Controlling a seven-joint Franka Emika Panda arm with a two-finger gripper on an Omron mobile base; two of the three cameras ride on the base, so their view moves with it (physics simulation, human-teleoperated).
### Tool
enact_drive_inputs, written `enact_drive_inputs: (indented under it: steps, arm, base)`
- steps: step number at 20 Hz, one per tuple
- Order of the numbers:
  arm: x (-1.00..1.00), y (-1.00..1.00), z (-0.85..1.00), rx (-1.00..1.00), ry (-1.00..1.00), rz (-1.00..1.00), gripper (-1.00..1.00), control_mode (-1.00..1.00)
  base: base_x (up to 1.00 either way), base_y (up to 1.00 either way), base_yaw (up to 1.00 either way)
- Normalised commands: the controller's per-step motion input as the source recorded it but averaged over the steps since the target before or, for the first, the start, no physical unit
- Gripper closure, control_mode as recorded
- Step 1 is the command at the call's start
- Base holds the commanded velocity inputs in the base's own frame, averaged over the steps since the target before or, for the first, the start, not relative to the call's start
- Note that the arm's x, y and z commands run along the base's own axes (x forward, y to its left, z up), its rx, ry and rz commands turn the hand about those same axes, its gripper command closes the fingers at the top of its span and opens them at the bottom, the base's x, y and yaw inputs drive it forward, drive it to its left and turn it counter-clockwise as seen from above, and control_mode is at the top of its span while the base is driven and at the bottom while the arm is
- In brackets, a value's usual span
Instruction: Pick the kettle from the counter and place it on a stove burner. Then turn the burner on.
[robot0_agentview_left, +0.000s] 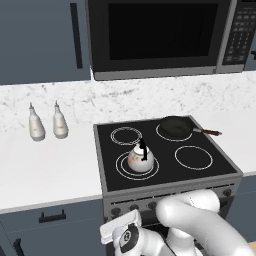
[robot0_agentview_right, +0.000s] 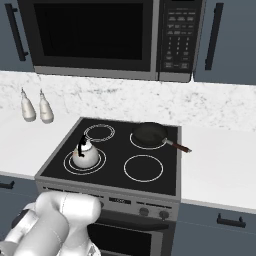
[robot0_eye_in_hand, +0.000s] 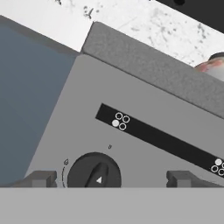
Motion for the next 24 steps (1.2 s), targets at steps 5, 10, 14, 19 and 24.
enact_drive_inputs:
  steps: [5,10,14,19,24]
  arm:
    - [0.19,0.01,-0.04,0.00,0.00,-0.01,-1.00,-1.00]
    - [0.18,0.03,0.00,0.00,0.00,0.00,-1.00,-1.00]
    - [0.01,0.00,0.00,0.00,0.00,0.00,1.00,-1.00]
    - [0.00,0.00,0.00,0.00,0.00,0.00,1.00,-1.00]
    - [0.00,0.00,0.00,-0.02,0.00,0.00,1.00,-1.00]
  base:
    - [0.00,0.00,0.00]
    - [0.00,0.00,0.00]
    - [0.00,0.00,0.00]
    - [0.00,0.00,0.00]
    - [0.00,0.00,0.00]
